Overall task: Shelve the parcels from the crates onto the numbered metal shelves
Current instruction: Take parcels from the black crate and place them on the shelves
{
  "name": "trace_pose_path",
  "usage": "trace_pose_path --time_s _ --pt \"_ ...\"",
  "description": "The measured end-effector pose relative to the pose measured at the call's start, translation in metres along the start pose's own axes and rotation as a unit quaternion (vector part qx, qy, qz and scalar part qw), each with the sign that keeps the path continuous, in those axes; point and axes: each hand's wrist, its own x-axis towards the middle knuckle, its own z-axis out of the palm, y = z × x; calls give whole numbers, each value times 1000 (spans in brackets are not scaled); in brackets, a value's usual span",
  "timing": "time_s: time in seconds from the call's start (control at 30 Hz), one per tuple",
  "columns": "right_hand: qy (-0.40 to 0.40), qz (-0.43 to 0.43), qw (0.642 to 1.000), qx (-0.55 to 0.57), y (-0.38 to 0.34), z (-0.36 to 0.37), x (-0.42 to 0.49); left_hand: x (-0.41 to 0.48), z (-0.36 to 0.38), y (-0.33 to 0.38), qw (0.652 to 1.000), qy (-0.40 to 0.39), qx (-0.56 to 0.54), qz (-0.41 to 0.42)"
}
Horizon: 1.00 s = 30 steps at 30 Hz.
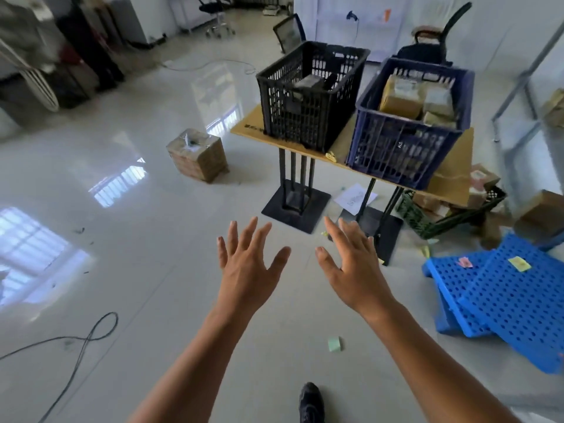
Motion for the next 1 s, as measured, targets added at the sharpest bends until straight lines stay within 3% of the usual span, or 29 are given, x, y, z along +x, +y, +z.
trace_pose_path --time_s 0.43,0.83,1.0 --pt "7 -45 999 -5 -7 -3 297 276 8 -48 999 34 -3 9" --pt "93 20 994 -50 -3 -53 534 558 16 -31 993 -13 -34 114" --pt "80 62 993 -53 27 -54 631 674 45 -11 990 -36 -41 133"
